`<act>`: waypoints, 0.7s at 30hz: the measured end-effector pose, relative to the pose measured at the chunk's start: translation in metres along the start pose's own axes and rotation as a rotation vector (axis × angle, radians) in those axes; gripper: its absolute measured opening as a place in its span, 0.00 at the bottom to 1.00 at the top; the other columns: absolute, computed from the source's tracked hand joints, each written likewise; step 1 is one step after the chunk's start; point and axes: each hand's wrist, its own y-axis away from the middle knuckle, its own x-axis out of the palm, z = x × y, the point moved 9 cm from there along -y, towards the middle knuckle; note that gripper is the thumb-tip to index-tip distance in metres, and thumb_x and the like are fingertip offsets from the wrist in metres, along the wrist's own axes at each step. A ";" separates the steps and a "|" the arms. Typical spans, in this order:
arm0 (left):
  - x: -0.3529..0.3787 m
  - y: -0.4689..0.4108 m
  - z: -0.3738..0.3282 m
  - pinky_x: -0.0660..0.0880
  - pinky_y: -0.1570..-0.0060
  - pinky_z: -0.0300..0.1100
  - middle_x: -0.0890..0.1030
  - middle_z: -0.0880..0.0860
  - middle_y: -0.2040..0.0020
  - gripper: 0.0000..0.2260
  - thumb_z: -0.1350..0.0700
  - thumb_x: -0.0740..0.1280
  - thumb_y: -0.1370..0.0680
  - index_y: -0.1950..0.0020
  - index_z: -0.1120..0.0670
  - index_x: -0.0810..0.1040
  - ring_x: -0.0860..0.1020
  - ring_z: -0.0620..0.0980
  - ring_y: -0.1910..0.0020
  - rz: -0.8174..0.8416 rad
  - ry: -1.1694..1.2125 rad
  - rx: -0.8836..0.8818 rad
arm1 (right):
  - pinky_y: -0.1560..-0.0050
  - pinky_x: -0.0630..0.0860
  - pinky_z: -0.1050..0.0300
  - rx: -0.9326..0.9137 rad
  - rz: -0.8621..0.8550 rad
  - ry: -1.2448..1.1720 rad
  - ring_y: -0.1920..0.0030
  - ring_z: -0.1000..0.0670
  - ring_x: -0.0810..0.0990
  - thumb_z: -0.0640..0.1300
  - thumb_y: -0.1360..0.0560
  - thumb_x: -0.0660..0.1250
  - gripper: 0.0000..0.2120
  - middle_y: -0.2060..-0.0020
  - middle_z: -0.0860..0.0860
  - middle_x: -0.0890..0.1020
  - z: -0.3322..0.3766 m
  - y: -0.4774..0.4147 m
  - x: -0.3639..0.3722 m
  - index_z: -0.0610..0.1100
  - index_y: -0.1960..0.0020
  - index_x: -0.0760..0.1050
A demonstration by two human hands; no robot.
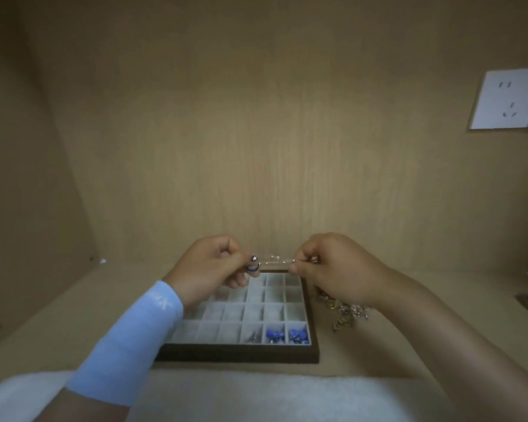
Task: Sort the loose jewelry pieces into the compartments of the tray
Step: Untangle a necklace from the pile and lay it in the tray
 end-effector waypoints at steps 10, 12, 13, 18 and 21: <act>-0.025 0.029 0.053 0.74 0.66 0.37 0.86 0.56 0.61 0.05 0.61 0.73 0.25 0.57 0.55 0.77 0.77 0.46 0.71 0.053 -0.028 -0.004 | 0.48 0.75 0.53 0.165 -0.046 -0.563 0.53 0.48 0.82 0.48 0.19 0.62 0.17 0.59 0.53 0.86 0.024 0.006 0.022 0.41 0.62 0.80; -0.022 0.028 0.055 0.75 0.62 0.38 0.86 0.54 0.60 0.05 0.61 0.72 0.25 0.54 0.51 0.81 0.79 0.46 0.69 0.090 -0.080 0.016 | 0.51 0.78 0.50 0.175 -0.007 -0.703 0.59 0.42 0.82 0.45 0.18 0.61 0.18 0.63 0.45 0.85 0.026 0.007 0.027 0.41 0.65 0.76; -0.023 0.028 0.056 0.76 0.60 0.38 0.87 0.53 0.60 0.07 0.61 0.73 0.25 0.55 0.48 0.84 0.81 0.47 0.66 0.098 -0.119 0.030 | 0.55 0.78 0.52 0.165 0.019 -0.761 0.62 0.41 0.80 0.46 0.18 0.62 0.17 0.67 0.44 0.82 0.029 0.008 0.028 0.43 0.65 0.76; -0.032 0.028 0.061 0.76 0.51 0.31 0.86 0.43 0.60 0.07 0.58 0.75 0.27 0.59 0.45 0.86 0.84 0.40 0.57 0.117 -0.283 0.059 | 0.67 0.72 0.57 0.166 0.086 -0.958 0.72 0.48 0.69 0.49 0.26 0.66 0.10 0.71 0.49 0.69 0.023 0.006 0.026 0.46 0.64 0.79; -0.030 0.030 0.064 0.74 0.57 0.28 0.85 0.40 0.62 0.03 0.54 0.75 0.27 0.58 0.44 0.86 0.81 0.35 0.61 0.156 -0.402 0.054 | 0.71 0.68 0.59 0.131 0.093 -0.854 0.73 0.50 0.67 0.44 0.21 0.67 0.09 0.71 0.49 0.70 0.023 0.004 0.024 0.43 0.56 0.83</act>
